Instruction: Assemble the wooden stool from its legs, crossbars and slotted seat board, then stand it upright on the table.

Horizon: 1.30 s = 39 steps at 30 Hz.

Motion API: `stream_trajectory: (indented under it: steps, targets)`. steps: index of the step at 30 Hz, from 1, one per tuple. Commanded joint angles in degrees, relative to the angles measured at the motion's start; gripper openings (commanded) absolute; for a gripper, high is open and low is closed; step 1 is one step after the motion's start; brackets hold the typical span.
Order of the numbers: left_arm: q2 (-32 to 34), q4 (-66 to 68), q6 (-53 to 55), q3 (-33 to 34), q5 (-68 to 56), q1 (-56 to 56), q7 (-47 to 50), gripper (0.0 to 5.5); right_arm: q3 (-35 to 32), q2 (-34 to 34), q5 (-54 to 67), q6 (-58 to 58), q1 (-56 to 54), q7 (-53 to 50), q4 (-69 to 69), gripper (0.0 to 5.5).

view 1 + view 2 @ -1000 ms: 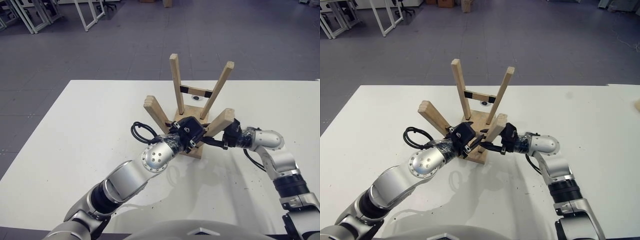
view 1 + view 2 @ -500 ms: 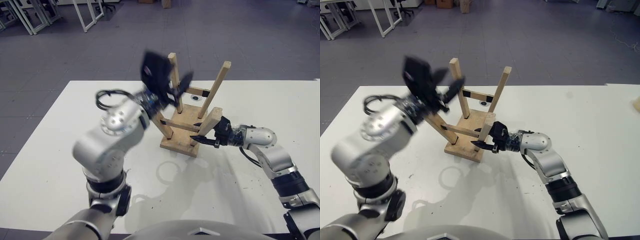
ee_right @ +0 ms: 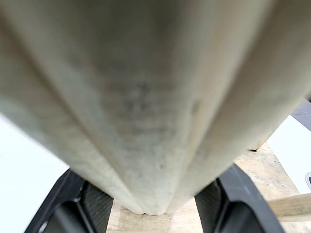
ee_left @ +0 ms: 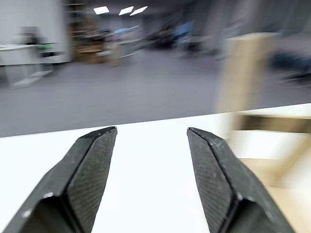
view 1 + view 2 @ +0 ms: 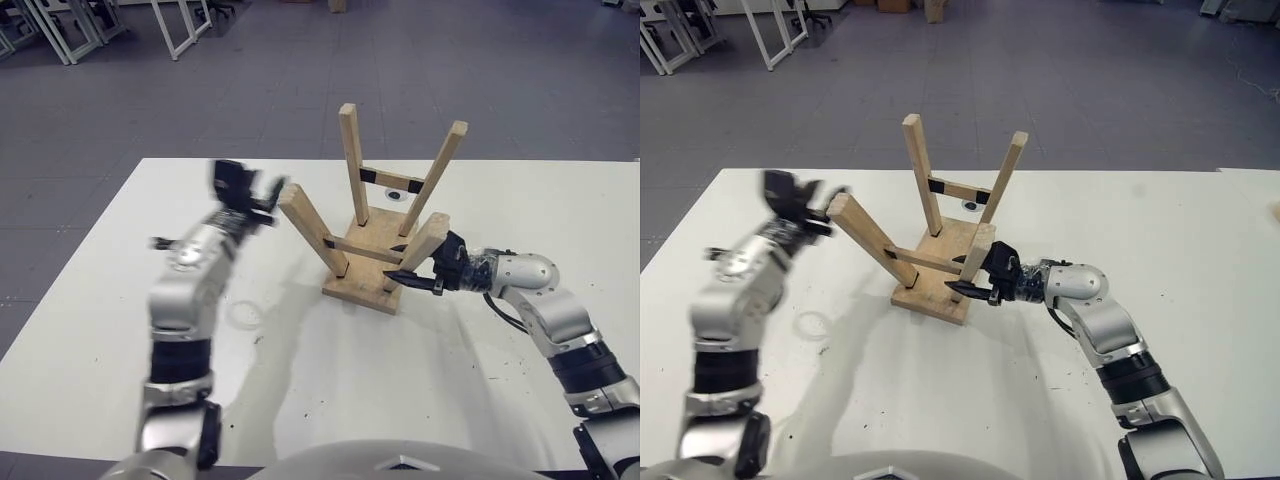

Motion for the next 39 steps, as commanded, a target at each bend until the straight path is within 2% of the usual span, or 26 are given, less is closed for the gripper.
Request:
stream_trajectory:
  steps: [1,3,5,8,12,18,19,25,33,37,39]
  targets:
    - [-5.64,-13.77,1.14,-14.77,-6.26,6.97,-5.57,2.68,5.57,-4.06,-6.55,9.45,5.63,0.80,3.80,2.03]
    - [-4.34,-16.23,2.69,-17.91,-5.37,10.03,-6.23,2.68,5.50,-4.23,-6.14,9.38,5.71,0.79,4.00,2.03]
    - [-0.24,-14.22,2.28,-17.63,-2.52,12.89,-7.92,2.68,4.83,-3.78,-4.72,8.02,5.81,2.48,4.14,2.03]
    - [4.94,-5.67,-2.28,-12.14,2.88,16.01,-8.03,2.68,4.11,-3.12,-1.71,5.62,6.90,6.70,4.41,2.03]
    - [9.50,1.59,-6.38,-7.41,7.52,16.80,-7.54,2.68,6.14,-3.29,-5.25,0.63,8.22,6.98,6.56,2.03]
    - [7.23,0.90,-6.17,-7.65,7.66,18.17,-6.46,2.68,2.59,0.51,-1.71,3.31,3.00,1.55,1.74,2.03]
    - [6.88,0.84,-6.11,-7.81,7.78,18.19,-6.24,2.66,2.31,0.43,-1.25,4.55,2.59,1.45,0.75,2.41]
    - [5.71,0.16,-6.27,-8.50,9.55,20.04,-4.92,2.66,-1.57,2.33,-2.77,2.59,-0.04,-1.89,-0.86,3.50]
    - [8.50,0.16,-4.53,-6.33,11.65,22.72,-5.12,2.66,-7.21,-7.09,-2.70,1.11,6.85,3.85,-8.53,3.55]
    - [8.58,1.12,-4.57,-5.59,12.06,21.78,-5.15,2.66,-6.81,-9.59,-2.98,2.87,10.45,6.19,-11.03,3.55]
    - [8.46,1.28,-4.57,-5.60,12.23,21.25,-5.05,2.66,-5.80,-10.37,-7.40,1.48,9.96,5.03,-8.87,3.55]
